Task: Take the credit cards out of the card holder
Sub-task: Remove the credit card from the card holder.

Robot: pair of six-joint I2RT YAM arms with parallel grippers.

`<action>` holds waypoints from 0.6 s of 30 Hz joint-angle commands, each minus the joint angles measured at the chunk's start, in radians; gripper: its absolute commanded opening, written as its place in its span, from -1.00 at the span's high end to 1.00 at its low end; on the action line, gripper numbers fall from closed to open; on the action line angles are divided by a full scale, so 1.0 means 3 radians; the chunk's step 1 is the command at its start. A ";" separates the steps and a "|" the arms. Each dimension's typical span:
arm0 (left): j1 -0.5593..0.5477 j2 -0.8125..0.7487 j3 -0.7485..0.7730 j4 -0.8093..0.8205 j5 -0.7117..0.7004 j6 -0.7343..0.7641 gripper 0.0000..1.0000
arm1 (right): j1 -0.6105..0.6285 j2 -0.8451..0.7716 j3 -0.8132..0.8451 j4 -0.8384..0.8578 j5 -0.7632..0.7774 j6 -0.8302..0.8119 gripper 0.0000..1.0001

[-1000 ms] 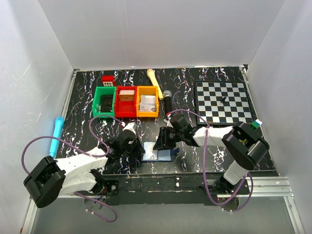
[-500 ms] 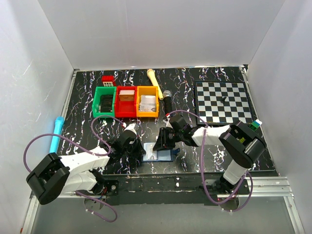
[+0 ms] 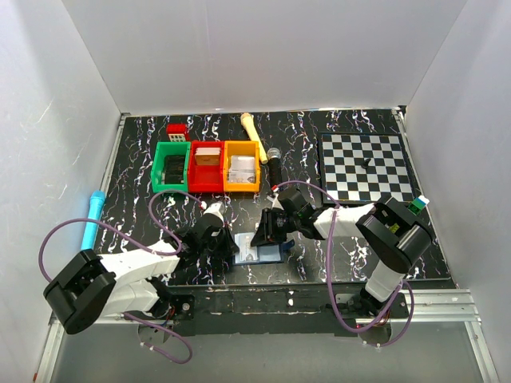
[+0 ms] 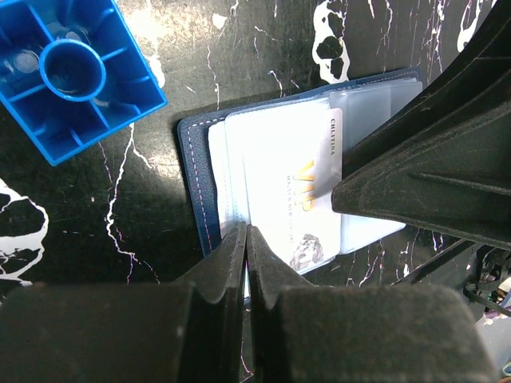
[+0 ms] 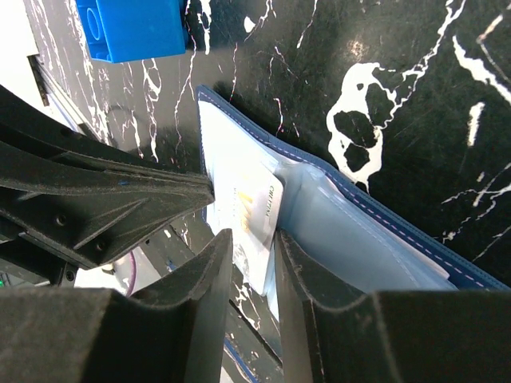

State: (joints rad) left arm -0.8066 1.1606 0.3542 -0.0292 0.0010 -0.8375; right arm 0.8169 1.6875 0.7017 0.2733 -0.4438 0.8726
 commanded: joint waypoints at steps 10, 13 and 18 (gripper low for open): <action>0.0009 0.0247 -0.0061 0.0168 0.0176 0.0005 1.00 | 0.0023 0.0015 -0.0064 0.0423 -0.0254 0.0154 0.46; 0.0004 0.0268 -0.0071 0.0184 0.0181 0.0010 1.00 | 0.0023 0.0005 -0.0079 0.0464 -0.0274 0.0185 0.45; 0.0004 0.0304 -0.0071 0.0184 0.0171 0.0010 1.00 | 0.0023 -0.0021 -0.0105 0.0495 -0.0300 0.0241 0.35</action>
State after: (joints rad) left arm -0.7971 1.2087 0.3542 0.0376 0.0391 -0.8383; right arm 0.7937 1.6890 0.6708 0.3233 -0.4435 0.9016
